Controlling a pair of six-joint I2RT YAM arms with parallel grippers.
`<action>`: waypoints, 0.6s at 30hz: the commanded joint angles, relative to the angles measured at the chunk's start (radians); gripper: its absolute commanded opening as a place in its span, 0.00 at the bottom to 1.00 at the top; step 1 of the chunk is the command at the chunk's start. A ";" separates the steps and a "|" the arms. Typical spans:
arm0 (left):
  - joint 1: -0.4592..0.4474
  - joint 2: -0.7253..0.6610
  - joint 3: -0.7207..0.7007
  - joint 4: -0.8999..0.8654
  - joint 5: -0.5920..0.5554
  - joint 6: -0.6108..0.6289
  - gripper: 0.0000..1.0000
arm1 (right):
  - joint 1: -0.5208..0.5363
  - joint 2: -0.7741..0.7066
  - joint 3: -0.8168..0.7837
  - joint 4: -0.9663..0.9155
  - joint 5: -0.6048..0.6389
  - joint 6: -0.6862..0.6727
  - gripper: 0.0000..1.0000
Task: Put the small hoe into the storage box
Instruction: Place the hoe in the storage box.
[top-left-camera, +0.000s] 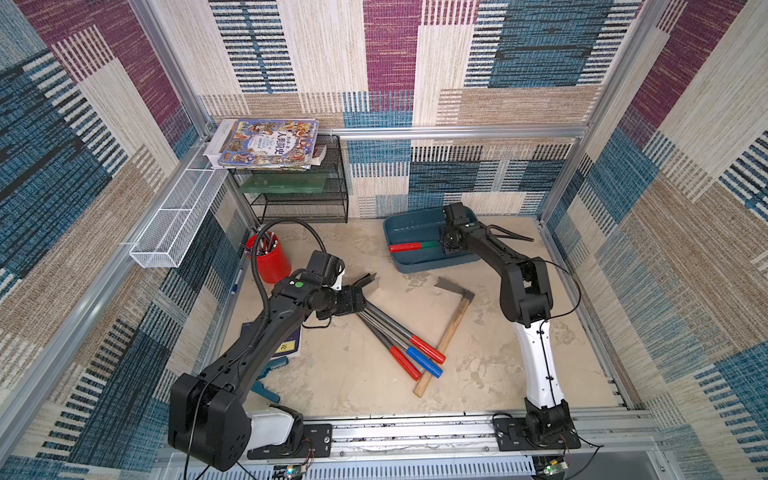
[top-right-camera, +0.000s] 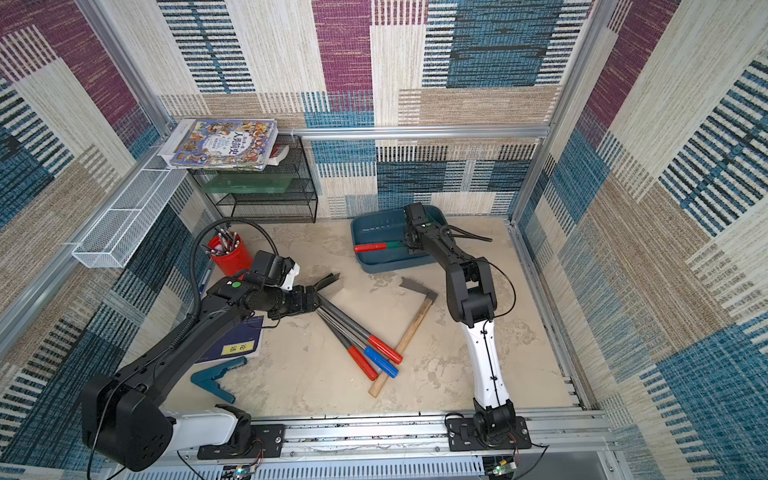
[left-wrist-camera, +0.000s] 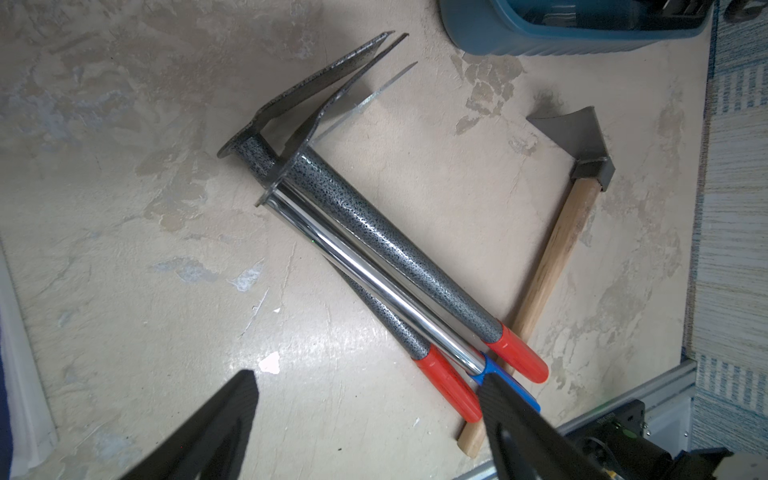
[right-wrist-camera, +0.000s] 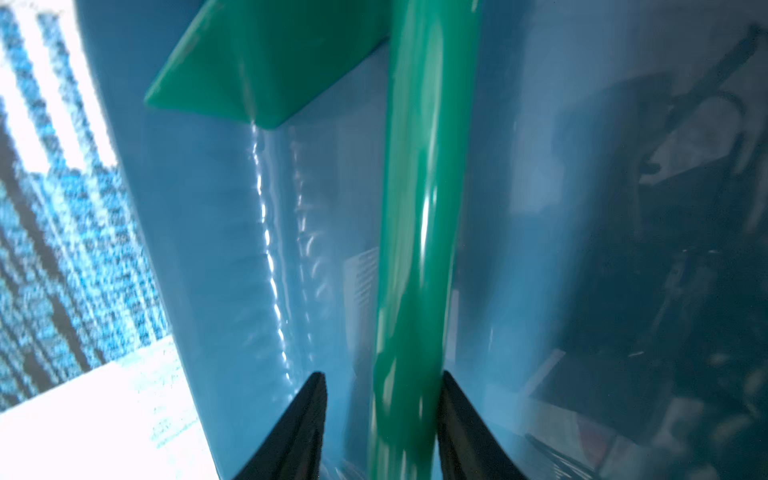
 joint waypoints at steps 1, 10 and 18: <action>0.000 0.001 0.001 0.008 -0.003 -0.006 0.87 | 0.005 -0.036 -0.023 0.025 0.040 -0.026 0.51; 0.000 0.005 0.003 0.008 -0.006 -0.007 0.88 | 0.017 -0.112 -0.112 0.052 0.042 -0.072 0.53; 0.000 0.022 0.007 0.020 -0.004 -0.010 0.88 | 0.029 -0.198 -0.191 0.097 0.063 -0.186 0.52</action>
